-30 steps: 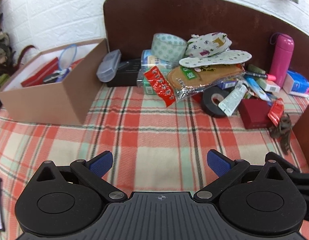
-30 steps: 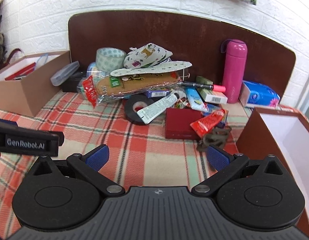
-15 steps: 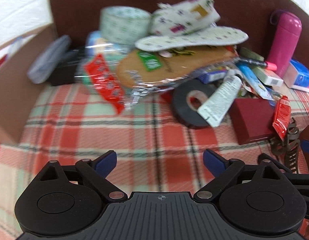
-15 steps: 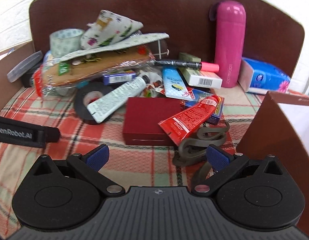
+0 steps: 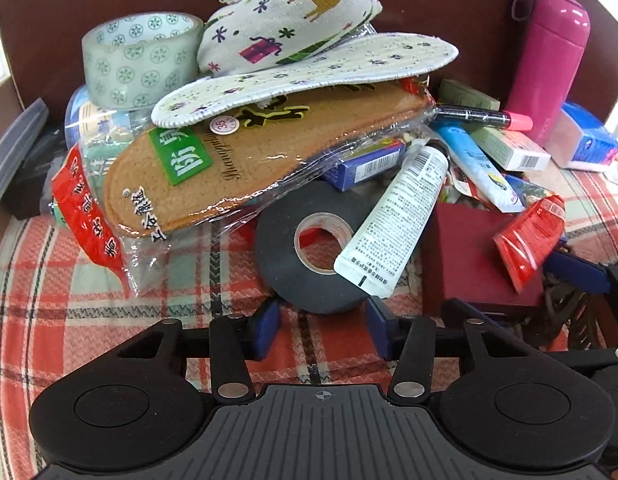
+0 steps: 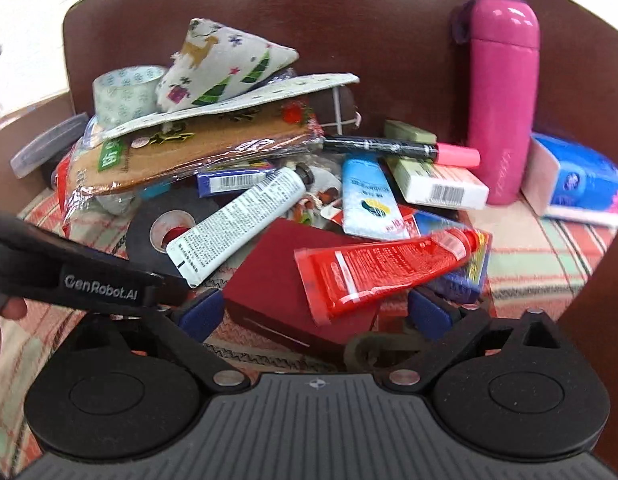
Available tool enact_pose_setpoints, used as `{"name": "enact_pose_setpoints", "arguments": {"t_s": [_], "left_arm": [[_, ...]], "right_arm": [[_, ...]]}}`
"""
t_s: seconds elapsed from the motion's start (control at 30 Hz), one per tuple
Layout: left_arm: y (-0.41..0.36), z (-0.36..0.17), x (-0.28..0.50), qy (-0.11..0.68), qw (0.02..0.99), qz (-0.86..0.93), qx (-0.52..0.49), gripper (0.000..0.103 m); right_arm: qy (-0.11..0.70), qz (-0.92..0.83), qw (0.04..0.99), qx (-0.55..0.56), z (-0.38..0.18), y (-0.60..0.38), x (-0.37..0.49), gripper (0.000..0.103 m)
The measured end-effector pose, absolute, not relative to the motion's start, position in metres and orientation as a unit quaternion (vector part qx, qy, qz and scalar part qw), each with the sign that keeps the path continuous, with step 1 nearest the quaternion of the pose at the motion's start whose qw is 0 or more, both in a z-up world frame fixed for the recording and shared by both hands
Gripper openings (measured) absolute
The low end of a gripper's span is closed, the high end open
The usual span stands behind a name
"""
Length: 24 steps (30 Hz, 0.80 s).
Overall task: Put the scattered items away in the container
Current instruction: 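Move the left gripper toward the dark red box in the pile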
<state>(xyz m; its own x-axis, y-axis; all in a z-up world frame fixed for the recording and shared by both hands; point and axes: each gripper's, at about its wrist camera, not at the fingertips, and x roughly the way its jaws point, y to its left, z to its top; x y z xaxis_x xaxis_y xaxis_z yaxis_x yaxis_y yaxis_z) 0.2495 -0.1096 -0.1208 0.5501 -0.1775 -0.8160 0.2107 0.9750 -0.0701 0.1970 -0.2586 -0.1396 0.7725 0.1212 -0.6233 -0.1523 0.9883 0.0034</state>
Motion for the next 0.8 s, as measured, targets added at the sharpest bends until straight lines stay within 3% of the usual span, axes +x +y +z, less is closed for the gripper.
{"name": "enact_pose_setpoints", "arguments": {"t_s": [0.03,0.1,0.13,0.17,0.23,0.27,0.3,0.33,0.37,0.4,0.43,0.73,0.77,0.8], "left_arm": [[-0.110,-0.120,0.250,0.462,0.880,-0.111,0.020,0.050],[-0.110,-0.120,0.249,0.461,0.880,-0.112,0.022,0.051],[-0.109,-0.121,0.250,0.461,0.880,-0.112,0.022,0.063],[-0.109,-0.122,0.250,0.461,0.880,-0.113,0.022,0.068],[-0.108,-0.124,0.252,0.462,0.879,-0.114,0.022,0.068],[-0.108,-0.125,0.252,0.462,0.879,-0.115,0.022,0.055],[-0.107,-0.125,0.251,0.462,0.879,-0.115,0.024,0.054],[-0.108,-0.124,0.249,0.461,0.879,-0.115,0.026,0.044],[-0.107,-0.123,0.247,0.462,0.878,-0.118,0.024,0.031],[-0.106,-0.122,0.245,0.465,0.877,-0.123,0.018,0.004],[-0.105,-0.121,0.243,0.467,0.875,-0.128,0.012,0.000],[-0.106,-0.119,0.199,0.481,0.857,-0.185,0.005,0.000],[-0.104,-0.120,0.193,0.480,0.857,-0.187,0.007,0.004],[-0.101,-0.120,0.191,0.482,0.856,-0.187,0.000,0.015]], "right_arm": [[0.334,0.076,0.939,-0.024,-0.141,-0.258,0.199,0.088],[0.343,0.082,0.935,-0.025,-0.145,-0.256,0.202,0.089],[0.347,0.085,0.934,-0.026,-0.147,-0.255,0.204,0.090],[0.350,0.086,0.932,-0.027,-0.148,-0.254,0.205,0.090],[0.346,0.081,0.934,-0.036,-0.149,-0.251,0.204,0.090],[0.345,0.079,0.935,-0.041,-0.149,-0.249,0.203,0.087],[0.343,0.079,0.935,-0.042,-0.149,-0.248,0.202,0.083],[0.341,0.085,0.935,-0.035,-0.147,-0.250,0.200,0.077],[0.339,0.094,0.936,-0.029,-0.146,-0.252,0.198,0.071],[0.337,0.102,0.935,-0.025,-0.144,-0.252,0.195,0.069],[0.335,0.106,0.936,-0.026,-0.142,-0.251,0.192,0.067],[0.326,0.166,0.928,-0.070,-0.130,-0.229,0.149,0.056],[0.324,0.176,0.927,-0.073,-0.129,-0.228,0.143,0.056],[0.325,0.184,0.925,-0.070,-0.129,-0.229,0.139,0.056]]}}
